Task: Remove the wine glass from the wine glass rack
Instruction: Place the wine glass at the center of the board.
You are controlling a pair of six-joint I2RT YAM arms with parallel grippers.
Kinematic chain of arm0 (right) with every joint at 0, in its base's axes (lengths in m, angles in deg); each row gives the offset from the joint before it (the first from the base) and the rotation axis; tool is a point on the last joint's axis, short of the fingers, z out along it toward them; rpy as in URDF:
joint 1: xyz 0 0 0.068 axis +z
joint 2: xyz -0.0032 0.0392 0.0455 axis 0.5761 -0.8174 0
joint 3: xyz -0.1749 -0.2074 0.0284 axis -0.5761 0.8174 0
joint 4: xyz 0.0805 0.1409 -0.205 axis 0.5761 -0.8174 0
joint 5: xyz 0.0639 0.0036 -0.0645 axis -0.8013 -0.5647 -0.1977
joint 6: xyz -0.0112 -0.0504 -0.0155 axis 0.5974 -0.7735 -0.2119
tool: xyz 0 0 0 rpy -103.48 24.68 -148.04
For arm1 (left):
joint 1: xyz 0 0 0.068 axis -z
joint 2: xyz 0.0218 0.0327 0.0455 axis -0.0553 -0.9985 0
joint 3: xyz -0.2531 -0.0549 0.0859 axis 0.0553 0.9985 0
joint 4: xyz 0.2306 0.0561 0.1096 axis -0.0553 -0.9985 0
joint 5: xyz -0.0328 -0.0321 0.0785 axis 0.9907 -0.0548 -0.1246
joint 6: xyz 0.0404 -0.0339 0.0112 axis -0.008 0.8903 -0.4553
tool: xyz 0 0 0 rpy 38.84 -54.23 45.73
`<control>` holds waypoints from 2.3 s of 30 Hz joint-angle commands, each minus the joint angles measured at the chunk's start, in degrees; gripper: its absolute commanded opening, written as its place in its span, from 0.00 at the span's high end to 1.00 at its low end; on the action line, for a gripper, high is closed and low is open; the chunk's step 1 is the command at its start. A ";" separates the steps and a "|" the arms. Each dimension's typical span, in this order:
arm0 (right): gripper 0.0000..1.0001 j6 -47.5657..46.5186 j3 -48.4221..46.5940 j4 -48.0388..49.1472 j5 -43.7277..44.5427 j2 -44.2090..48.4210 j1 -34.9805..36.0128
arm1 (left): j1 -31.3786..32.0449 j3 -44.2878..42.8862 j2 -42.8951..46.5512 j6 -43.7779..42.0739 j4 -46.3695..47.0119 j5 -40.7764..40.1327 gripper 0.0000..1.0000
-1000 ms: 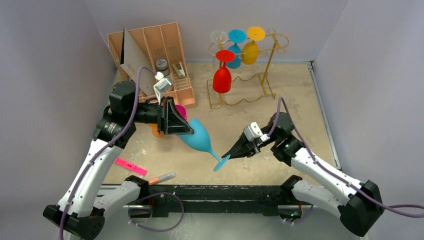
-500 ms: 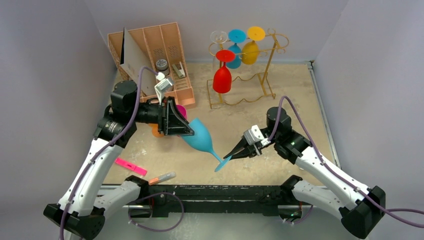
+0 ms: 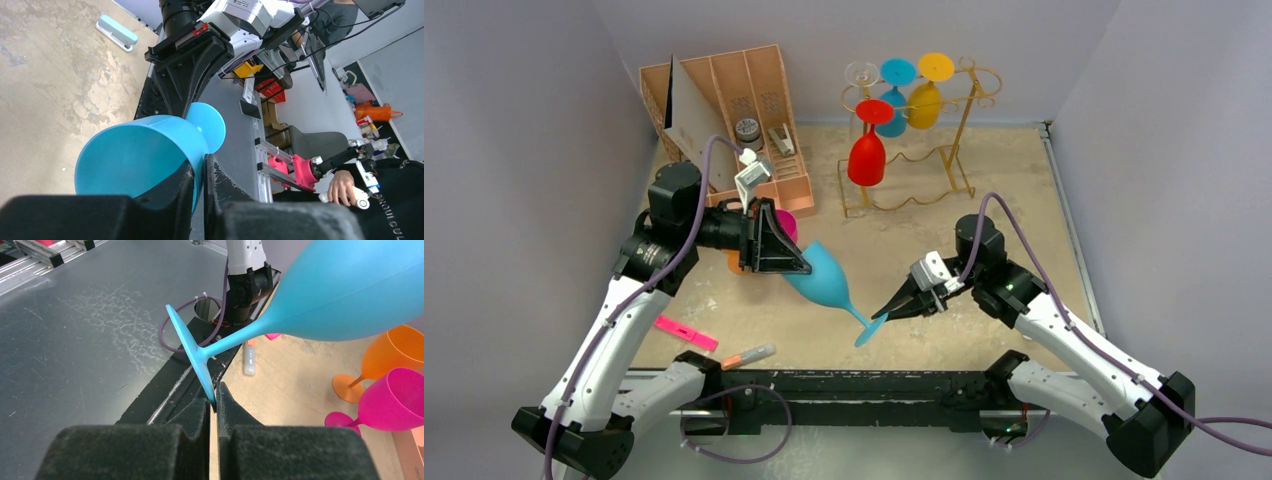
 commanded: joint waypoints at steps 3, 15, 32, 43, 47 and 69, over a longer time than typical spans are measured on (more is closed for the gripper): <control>0.94 0.83 -1.75 -2.85 4.78 -0.05 -0.13 | 0.16 0.32 0.81 -1.59 0.78 2.96 1.00; 0.74 0.83 -1.80 -2.67 5.41 0.06 -0.16 | 0.16 -0.47 1.06 -4.40 -2.60 0.51 1.00; 0.43 2.21 -1.39 -3.96 18.59 -0.61 -0.16 | 0.16 -4.30 0.31 -11.94 -15.59 -6.15 1.00; 0.39 8.05 0.86 1.29 37.06 0.80 -0.16 | 0.25 -4.07 -1.94 -16.08 -25.08 -20.26 1.00; 0.38 9.60 1.44 3.13 40.61 1.34 -0.16 | 0.41 -3.18 -2.98 -16.63 -27.54 -25.99 1.00; 0.31 20.65 2.92 9.80 59.90 1.12 -0.15 | 8.48 1.48 -6.17 -13.45 -32.05 -66.17 1.00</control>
